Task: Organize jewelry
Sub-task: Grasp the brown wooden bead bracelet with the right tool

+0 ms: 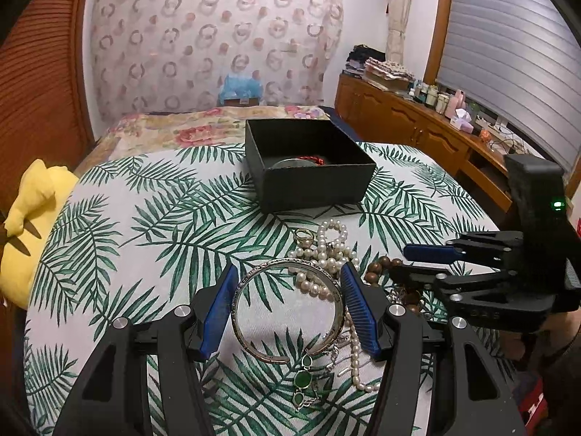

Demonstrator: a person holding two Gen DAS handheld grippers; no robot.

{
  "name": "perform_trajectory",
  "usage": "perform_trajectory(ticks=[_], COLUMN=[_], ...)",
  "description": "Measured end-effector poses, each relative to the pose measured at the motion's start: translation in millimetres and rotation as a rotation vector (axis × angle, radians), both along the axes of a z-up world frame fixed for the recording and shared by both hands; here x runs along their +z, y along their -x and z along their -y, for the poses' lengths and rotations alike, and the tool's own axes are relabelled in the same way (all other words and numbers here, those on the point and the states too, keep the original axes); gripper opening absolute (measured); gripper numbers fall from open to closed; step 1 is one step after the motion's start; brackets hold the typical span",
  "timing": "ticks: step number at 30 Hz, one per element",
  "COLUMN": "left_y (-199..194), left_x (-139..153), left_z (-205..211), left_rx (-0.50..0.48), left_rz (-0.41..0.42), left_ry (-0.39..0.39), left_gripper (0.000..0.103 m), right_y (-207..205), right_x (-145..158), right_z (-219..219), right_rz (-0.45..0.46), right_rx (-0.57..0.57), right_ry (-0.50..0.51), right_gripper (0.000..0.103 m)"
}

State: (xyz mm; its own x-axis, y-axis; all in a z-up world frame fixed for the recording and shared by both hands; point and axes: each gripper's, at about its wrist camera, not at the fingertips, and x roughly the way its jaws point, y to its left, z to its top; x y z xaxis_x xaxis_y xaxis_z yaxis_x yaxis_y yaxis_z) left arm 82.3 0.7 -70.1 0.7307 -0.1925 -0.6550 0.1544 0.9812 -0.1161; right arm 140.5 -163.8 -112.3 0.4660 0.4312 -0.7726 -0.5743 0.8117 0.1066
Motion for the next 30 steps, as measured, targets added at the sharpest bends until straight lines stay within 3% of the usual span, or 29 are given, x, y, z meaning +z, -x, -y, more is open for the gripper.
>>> perform_trajectory(ticks=[4,11,14,18,21,30], left_y=[1.9,2.6,2.8,3.3,5.2,7.8], left_x=[-0.7,-1.1,-2.4,-0.5,2.6,19.2], left_z=[1.1,4.3,4.1,2.0,-2.0,-5.7], left_rx=[-0.001,-0.008,-0.008,0.001,0.015,0.016], left_rz=[0.002,0.004,0.002,0.008,0.023,0.055], left_ry=[0.004,0.002,0.001,0.006,0.011,0.018], left_gripper=[0.056,0.056,0.056,0.056,0.056,0.056], right_y=[-6.2,-11.2,-8.3,-1.9,4.3,19.1], right_x=[-3.3,-3.2,-3.3,0.8,16.7,78.1], right_z=[-3.3,-5.4,-8.4,-9.0,-2.6,9.7], right_rz=[0.014,0.025,0.042,0.053,0.074,0.229], right_rx=[0.006,0.035,0.078,0.088,0.086,0.079], right_ry=[0.071,0.091,0.084,0.078,0.017,-0.03], right_gripper=[0.038,0.038,0.017,0.015,0.015,0.015])
